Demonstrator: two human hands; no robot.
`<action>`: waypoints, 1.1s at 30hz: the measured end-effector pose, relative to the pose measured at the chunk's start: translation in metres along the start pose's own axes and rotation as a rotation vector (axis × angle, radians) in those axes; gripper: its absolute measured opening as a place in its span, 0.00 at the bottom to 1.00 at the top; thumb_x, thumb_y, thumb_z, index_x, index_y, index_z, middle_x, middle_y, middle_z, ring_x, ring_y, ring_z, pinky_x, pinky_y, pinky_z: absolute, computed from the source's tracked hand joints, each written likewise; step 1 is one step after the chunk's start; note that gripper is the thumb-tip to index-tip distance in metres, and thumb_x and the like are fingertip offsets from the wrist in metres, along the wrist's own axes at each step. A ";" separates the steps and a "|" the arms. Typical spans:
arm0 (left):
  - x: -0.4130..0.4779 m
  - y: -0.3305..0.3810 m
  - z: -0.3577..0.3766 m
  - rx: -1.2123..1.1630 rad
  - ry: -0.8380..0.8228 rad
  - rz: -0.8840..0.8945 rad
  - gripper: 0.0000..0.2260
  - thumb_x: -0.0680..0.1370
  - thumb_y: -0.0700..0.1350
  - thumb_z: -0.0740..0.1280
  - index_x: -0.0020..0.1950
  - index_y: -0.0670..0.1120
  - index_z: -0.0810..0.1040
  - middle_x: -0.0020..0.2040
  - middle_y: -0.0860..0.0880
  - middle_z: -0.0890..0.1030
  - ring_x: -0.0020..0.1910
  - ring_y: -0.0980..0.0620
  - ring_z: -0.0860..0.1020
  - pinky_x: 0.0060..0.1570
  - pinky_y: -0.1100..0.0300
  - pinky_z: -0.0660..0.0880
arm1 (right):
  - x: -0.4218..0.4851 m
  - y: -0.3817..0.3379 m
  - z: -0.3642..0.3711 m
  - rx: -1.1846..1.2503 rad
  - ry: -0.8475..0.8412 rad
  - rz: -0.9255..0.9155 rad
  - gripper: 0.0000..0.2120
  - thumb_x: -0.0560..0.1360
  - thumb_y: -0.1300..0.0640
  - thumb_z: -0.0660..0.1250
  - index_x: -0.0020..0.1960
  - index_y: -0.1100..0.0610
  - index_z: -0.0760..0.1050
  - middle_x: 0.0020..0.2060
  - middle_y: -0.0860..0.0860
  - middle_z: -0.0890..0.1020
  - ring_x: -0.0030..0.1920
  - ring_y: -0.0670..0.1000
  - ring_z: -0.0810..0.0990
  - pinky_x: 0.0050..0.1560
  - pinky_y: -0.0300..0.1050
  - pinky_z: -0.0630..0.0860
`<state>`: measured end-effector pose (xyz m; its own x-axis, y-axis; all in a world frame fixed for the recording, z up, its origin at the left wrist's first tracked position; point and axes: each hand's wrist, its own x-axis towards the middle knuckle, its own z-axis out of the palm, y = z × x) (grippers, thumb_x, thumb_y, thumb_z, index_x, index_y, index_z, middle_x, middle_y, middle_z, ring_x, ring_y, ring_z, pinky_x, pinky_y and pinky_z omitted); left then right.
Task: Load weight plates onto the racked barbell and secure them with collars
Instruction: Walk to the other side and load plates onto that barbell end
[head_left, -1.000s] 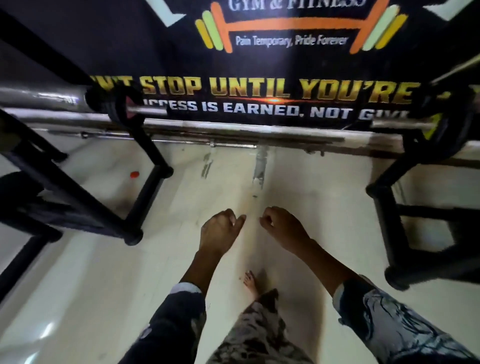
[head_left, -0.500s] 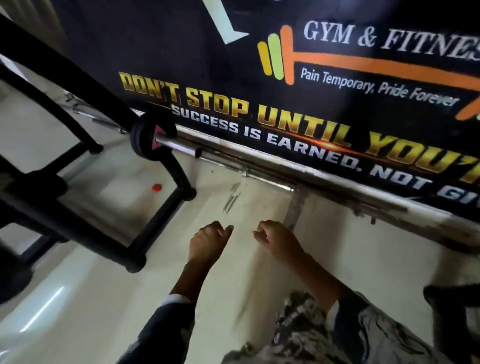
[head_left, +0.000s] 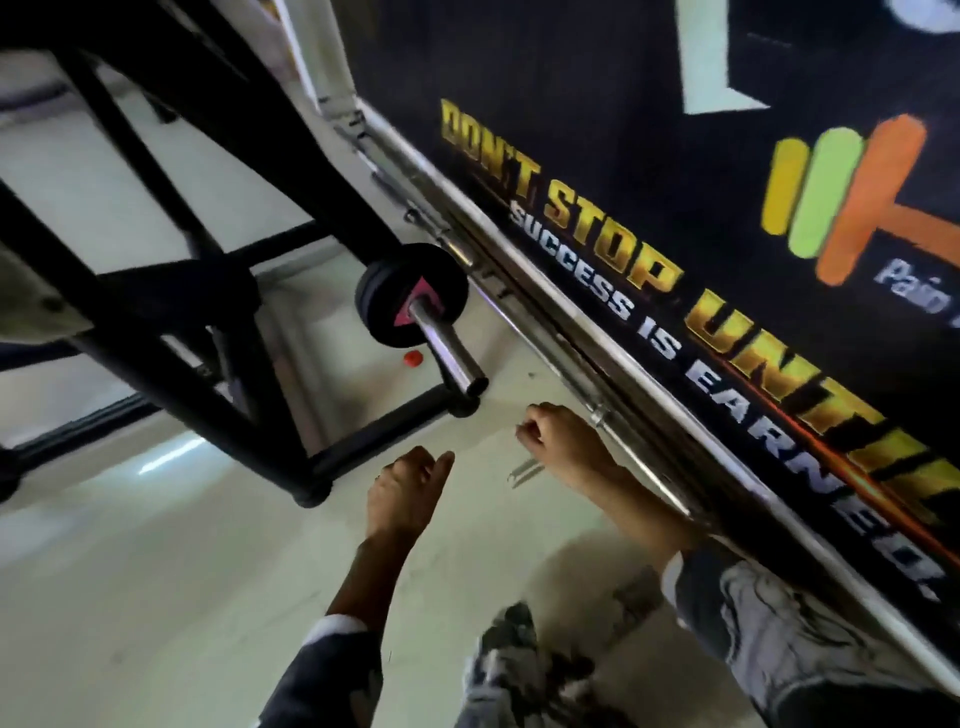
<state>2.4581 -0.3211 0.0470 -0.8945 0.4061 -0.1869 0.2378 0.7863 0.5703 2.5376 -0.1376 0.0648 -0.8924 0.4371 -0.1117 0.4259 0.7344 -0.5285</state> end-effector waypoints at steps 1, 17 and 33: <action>0.014 -0.001 0.000 -0.004 0.020 -0.028 0.17 0.76 0.58 0.63 0.42 0.44 0.77 0.40 0.43 0.83 0.43 0.41 0.80 0.40 0.55 0.73 | 0.024 0.000 -0.002 -0.011 -0.009 -0.033 0.13 0.76 0.53 0.61 0.48 0.63 0.74 0.49 0.60 0.81 0.52 0.59 0.78 0.45 0.48 0.72; 0.313 -0.045 0.066 -0.430 0.477 -0.146 0.33 0.71 0.44 0.73 0.70 0.42 0.60 0.66 0.41 0.66 0.59 0.54 0.67 0.58 0.60 0.67 | 0.363 0.040 0.077 0.311 0.182 -0.119 0.24 0.73 0.52 0.68 0.64 0.62 0.66 0.61 0.61 0.72 0.63 0.59 0.71 0.60 0.45 0.67; 0.353 -0.069 0.061 -0.502 0.621 -0.090 0.27 0.65 0.60 0.74 0.55 0.47 0.70 0.47 0.57 0.73 0.45 0.65 0.72 0.42 0.68 0.71 | 0.405 0.058 0.128 0.690 0.238 -0.156 0.31 0.64 0.39 0.71 0.60 0.52 0.68 0.60 0.52 0.71 0.61 0.52 0.71 0.60 0.44 0.72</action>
<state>2.1491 -0.2040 -0.1073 -0.9845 -0.0984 0.1454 0.0879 0.4407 0.8933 2.1816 0.0161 -0.1186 -0.8451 0.5127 0.1514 0.0369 0.3386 -0.9402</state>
